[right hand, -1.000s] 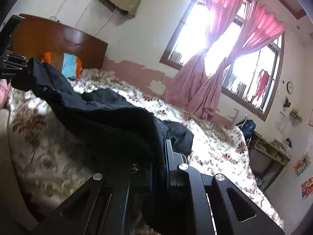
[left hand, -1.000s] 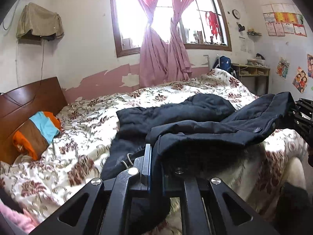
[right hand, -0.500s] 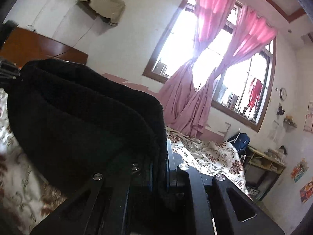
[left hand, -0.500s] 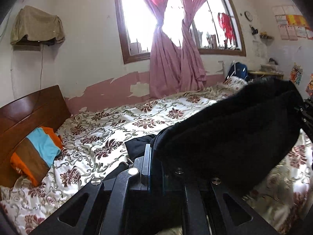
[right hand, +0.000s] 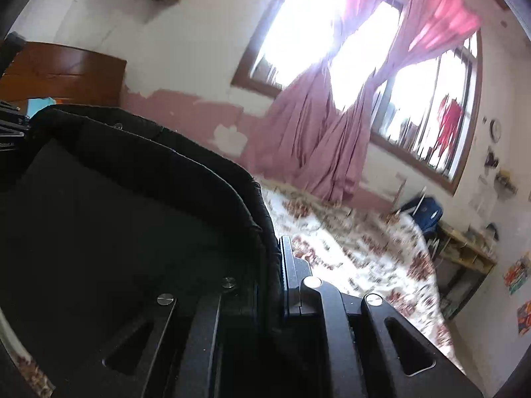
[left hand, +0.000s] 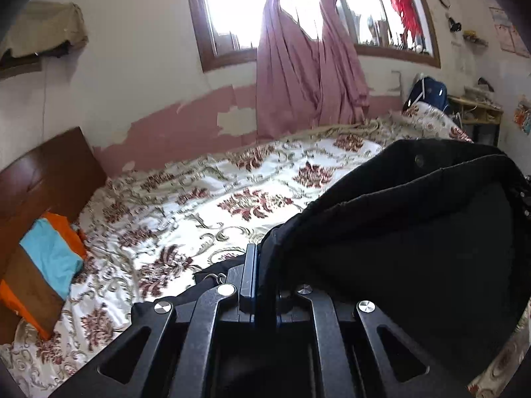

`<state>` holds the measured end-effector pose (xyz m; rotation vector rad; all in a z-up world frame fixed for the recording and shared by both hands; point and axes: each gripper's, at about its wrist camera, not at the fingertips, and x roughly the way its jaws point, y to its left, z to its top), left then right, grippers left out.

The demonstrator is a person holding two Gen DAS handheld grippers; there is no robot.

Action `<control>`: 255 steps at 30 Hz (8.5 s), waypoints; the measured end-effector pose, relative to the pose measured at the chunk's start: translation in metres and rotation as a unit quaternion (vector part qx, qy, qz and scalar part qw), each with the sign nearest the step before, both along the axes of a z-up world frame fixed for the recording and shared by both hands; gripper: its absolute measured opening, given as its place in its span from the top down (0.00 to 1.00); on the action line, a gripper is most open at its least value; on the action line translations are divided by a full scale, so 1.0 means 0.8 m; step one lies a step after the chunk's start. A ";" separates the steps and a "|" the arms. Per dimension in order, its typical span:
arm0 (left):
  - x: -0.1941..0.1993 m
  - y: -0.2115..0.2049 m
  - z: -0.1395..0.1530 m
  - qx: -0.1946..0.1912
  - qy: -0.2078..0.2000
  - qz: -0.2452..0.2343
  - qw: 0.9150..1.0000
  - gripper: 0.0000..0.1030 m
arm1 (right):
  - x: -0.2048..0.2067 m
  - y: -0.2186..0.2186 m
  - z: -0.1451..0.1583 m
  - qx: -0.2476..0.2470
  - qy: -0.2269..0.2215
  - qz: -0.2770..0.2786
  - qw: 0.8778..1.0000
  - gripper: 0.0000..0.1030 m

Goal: Fold large clothes

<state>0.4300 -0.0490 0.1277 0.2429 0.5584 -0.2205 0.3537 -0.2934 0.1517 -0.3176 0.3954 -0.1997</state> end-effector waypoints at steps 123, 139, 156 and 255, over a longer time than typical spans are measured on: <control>0.107 0.186 -0.207 -0.264 0.289 -0.056 0.919 0.00 | 0.083 -0.222 -0.253 0.479 0.258 0.114 0.831 0.01; 0.099 0.170 -0.198 -0.225 0.305 -0.116 0.918 0.00 | 0.079 -0.194 -0.260 0.483 0.260 0.093 0.831 0.01; 0.095 0.159 -0.184 -0.298 0.347 -0.082 0.885 0.69 | 0.066 -0.201 -0.217 0.465 0.292 0.066 0.833 0.60; -0.356 0.044 0.009 -0.109 -0.103 0.060 0.987 0.00 | -0.338 0.025 -0.038 0.167 -0.121 -0.004 0.979 0.01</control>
